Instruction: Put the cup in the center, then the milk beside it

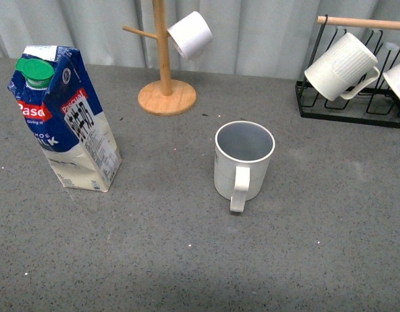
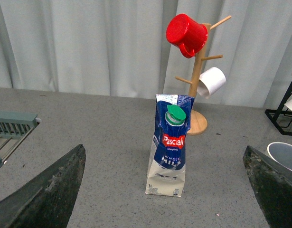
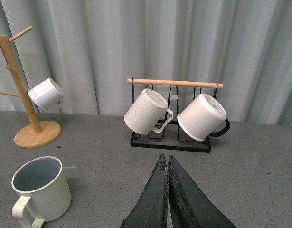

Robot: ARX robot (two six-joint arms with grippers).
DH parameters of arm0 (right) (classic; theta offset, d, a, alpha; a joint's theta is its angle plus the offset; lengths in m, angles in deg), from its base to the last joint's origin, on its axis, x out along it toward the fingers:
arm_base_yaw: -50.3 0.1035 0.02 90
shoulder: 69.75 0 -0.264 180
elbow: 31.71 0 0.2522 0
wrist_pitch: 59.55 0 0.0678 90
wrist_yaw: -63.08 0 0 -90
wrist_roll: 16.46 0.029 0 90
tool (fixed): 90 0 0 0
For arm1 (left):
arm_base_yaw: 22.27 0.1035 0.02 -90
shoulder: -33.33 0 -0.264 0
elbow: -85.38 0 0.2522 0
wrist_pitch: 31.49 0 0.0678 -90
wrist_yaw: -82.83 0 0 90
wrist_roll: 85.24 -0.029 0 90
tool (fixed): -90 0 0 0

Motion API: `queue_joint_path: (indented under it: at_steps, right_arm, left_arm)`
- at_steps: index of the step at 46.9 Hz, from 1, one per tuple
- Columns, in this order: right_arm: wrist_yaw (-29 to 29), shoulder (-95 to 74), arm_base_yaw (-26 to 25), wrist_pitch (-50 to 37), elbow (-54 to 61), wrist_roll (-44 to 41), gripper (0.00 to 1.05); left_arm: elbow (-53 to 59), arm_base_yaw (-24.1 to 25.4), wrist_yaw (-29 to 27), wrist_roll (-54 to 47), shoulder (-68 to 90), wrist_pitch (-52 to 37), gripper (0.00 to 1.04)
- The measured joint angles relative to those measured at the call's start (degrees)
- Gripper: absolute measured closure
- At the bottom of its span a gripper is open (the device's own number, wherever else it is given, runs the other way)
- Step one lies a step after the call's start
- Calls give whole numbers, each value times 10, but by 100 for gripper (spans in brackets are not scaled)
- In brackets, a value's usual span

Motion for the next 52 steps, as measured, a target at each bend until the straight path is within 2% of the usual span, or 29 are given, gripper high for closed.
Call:
queue_joint_path:
  at_steps: [21,25,38,52]
  right_arm:
    - [0,85,0,85,0,0,104]
    - [1,159,0,178,0,0,104]
    - [2,183,0,186,0,0,104]
    - [2,183,0,186,0,0,45]
  left_arm:
    - [0,0,0,0,0,0,7]
    - [0,0,0,0,0,0,7]
    - [0,0,0,0,0,0,7]
    - [0,0,0,0,0,0,7]
